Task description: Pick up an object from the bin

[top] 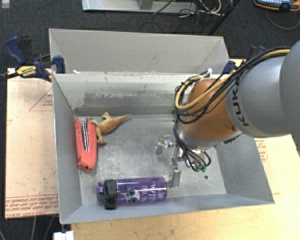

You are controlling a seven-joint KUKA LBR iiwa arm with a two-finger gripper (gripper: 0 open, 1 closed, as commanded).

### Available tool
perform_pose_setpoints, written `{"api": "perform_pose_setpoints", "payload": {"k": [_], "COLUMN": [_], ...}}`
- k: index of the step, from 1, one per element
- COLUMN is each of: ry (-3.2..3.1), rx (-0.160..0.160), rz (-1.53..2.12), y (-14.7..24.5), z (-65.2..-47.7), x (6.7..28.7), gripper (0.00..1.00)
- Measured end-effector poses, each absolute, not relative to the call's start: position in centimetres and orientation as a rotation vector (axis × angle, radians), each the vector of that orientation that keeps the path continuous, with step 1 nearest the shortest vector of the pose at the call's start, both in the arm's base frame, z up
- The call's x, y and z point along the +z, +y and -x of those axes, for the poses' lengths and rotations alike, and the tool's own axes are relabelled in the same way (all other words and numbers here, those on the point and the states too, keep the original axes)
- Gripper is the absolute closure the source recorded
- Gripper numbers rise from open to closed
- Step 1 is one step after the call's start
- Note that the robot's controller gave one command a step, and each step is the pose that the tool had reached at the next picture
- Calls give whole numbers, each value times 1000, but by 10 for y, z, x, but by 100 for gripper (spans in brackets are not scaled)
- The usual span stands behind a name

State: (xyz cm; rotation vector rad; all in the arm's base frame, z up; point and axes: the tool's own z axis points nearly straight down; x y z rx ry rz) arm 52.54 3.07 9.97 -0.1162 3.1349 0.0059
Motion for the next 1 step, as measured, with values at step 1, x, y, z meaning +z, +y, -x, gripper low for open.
{"api": "perform_pose_setpoints", "payload": {"k": [1], "ry": [3148], "rx": [1], "rz": [75], "y": [60], "z": [-522], "x": [75], "gripper": [0]}}
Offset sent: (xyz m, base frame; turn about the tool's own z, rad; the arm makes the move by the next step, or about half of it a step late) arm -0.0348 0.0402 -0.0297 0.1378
